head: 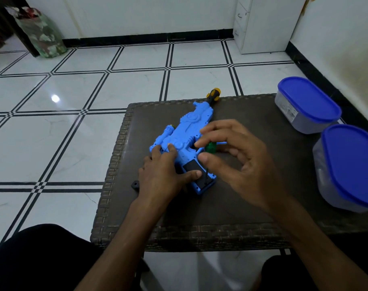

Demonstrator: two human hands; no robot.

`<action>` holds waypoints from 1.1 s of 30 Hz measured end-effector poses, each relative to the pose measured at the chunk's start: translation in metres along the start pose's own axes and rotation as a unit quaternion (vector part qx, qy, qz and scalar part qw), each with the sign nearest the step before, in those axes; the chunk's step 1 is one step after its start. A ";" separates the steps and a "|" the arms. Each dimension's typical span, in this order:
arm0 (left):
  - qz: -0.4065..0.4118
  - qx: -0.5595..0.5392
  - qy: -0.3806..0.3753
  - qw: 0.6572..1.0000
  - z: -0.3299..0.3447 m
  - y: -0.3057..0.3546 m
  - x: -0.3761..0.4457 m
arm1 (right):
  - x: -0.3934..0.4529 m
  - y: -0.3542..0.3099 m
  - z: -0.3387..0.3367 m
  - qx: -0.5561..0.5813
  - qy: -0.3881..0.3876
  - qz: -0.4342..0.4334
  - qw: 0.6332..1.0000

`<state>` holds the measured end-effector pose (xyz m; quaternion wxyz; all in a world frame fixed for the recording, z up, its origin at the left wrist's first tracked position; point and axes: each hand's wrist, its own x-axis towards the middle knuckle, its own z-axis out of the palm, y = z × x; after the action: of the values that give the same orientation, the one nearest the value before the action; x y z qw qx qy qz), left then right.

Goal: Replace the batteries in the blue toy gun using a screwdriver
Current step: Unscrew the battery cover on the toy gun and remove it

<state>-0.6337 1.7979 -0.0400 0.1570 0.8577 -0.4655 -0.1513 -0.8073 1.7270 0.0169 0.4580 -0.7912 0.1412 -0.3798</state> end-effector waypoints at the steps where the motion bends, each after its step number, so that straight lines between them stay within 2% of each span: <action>1: 0.001 -0.001 0.002 1.000 0.000 0.000 0.000 | 0.001 0.000 0.001 -0.004 0.005 0.001 1.000; 8: 0.005 0.010 0.015 1.000 0.004 -0.004 0.002 | 0.001 -0.001 -0.001 0.030 -0.011 0.011 0.999; 13: 0.005 0.008 0.013 1.000 0.004 -0.004 0.003 | 0.001 -0.001 -0.002 -0.002 -0.023 -0.002 1.000; 16: 0.005 0.006 0.008 1.000 0.003 -0.003 0.002 | 0.003 0.000 -0.001 -0.022 0.006 -0.006 1.000; 18: 0.004 0.008 0.004 1.000 0.004 -0.003 0.002 | 0.004 0.001 -0.002 -0.009 0.023 -0.006 1.000; 22: 0.005 0.012 0.003 1.000 0.003 -0.003 0.001 | 0.002 -0.001 -0.005 0.040 0.000 0.020 0.999; 27: 0.000 0.009 0.000 1.000 0.001 -0.002 0.001 | 0.001 -0.003 -0.004 0.011 -0.031 0.001 0.999; 33: 0.008 0.019 0.007 1.000 0.004 -0.004 0.003 | 0.006 0.000 -0.004 -0.018 -0.011 -0.018 1.000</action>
<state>-0.6308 1.7967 -0.0457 0.1454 0.8579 -0.4737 -0.1356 -0.8066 1.7211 0.0204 0.4384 -0.8060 0.1286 -0.3763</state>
